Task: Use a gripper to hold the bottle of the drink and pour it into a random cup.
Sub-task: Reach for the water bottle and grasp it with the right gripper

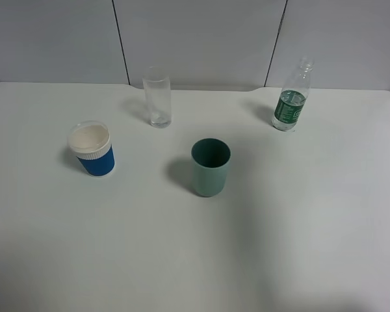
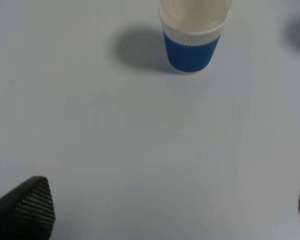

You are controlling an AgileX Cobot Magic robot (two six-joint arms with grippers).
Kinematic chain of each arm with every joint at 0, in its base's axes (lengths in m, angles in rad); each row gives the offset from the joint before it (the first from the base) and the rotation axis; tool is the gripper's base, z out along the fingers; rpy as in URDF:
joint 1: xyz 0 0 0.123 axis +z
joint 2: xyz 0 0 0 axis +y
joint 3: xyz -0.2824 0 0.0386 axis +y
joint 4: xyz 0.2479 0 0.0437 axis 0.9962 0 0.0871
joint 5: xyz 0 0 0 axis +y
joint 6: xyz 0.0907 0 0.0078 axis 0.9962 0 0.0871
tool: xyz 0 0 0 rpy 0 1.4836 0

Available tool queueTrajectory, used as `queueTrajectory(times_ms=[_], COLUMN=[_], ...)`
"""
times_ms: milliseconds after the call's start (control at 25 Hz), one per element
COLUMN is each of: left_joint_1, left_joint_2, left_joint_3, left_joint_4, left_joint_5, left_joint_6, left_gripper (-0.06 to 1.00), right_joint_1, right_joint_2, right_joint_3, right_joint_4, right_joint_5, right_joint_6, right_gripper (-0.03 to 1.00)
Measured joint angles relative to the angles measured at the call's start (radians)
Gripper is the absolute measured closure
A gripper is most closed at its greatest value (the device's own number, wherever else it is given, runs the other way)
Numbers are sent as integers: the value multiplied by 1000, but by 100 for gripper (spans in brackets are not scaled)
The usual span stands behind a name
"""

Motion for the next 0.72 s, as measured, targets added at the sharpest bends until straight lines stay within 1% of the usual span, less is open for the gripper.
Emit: queueTrajectory(times_ms=[400, 720], left_joint_1=[0, 0], left_joint_2=[0, 0], left_joint_3=[0, 0], left_joint_4=[0, 0], left_joint_5=[0, 0], left_joint_6=[0, 0], left_gripper=[-5, -5], right_joint_1=[0, 0], right_joint_2=[173, 271], right_joint_3=[0, 0], right_joint_4=[-1, -1], right_joint_5=[-11, -11], right_joint_6=[0, 0], right_gripper=[1, 1])
